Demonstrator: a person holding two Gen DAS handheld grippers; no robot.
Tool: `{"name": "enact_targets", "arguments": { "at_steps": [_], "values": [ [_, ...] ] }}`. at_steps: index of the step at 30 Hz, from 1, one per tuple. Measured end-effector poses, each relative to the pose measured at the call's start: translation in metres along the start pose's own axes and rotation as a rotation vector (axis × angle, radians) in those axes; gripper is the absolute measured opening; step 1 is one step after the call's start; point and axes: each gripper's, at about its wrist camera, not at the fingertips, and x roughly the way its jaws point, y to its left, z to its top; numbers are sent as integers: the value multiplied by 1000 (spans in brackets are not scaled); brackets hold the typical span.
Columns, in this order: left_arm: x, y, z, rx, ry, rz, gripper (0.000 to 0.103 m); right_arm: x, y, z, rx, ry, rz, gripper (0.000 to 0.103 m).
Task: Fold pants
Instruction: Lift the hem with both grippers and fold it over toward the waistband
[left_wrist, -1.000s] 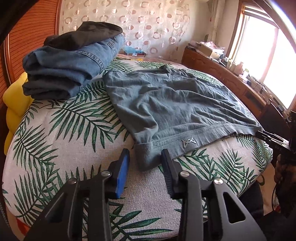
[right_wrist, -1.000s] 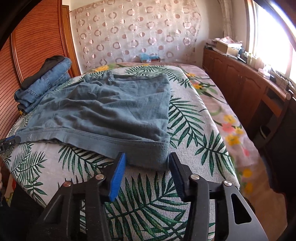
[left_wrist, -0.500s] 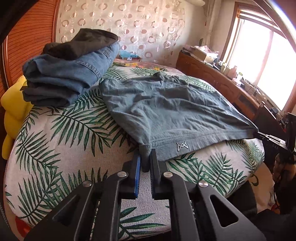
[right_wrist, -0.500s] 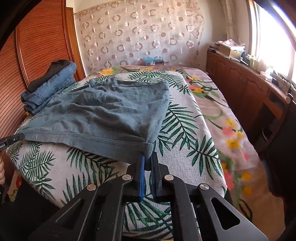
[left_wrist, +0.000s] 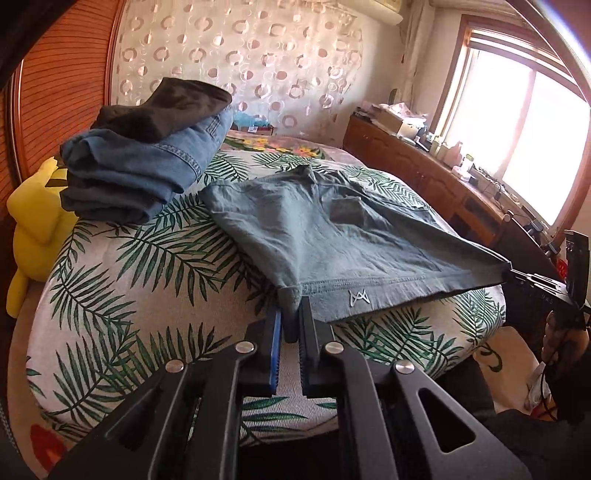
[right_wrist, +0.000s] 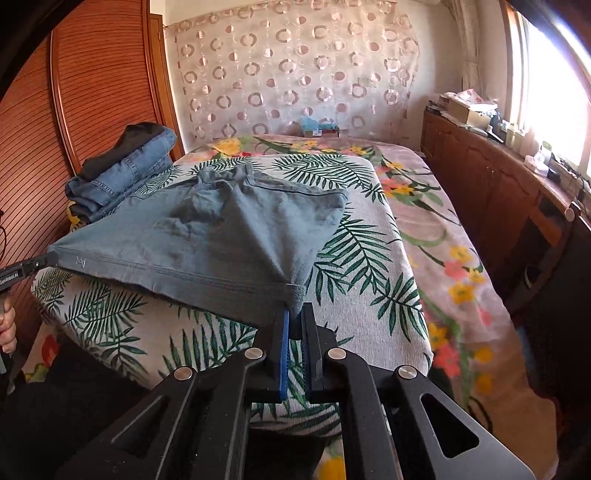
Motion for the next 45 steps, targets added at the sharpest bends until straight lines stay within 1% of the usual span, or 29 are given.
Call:
{"name": "enact_targets", "arguments": {
  "at_steps": [3,7,10,12,14,16,18,19,22,27,32,40,45],
  "values": [
    [2,1,-2,2,7,0,9,3,-3,-4,1,11,1,5],
    [11,1,-6,3,31,8,9,10,-7,-1,26,27,3,5],
    [15,0,-6,9,42,11,9,13,-6,3,31,33,-14,5],
    [15,-3,-3,17,42,10,9,11,-2,5,26,17,-28,5],
    [16,-6,1,30,38,9,9,9,0,7,27,7,-24,6],
    [15,-12,8,49,29,4,9,9,1,7,23,-3,-45,14],
    [14,-17,13,63,19,-4,9,6,1,7,25,-18,-53,19],
    [15,-21,17,72,15,-10,9,7,2,6,29,-21,-49,22],
    [18,-32,24,98,12,-23,9,9,2,1,33,-24,-41,23],
    [27,-52,34,148,18,-49,9,13,-3,-2,67,-22,-25,23],
    [40,-77,43,200,33,-81,9,16,-4,0,77,-27,-15,23],
    [61,-124,51,287,65,-160,9,20,-6,-1,82,-30,-7,23],
    [69,-147,56,322,78,-198,9,21,-9,-4,90,-26,-5,23]
  ]
}}
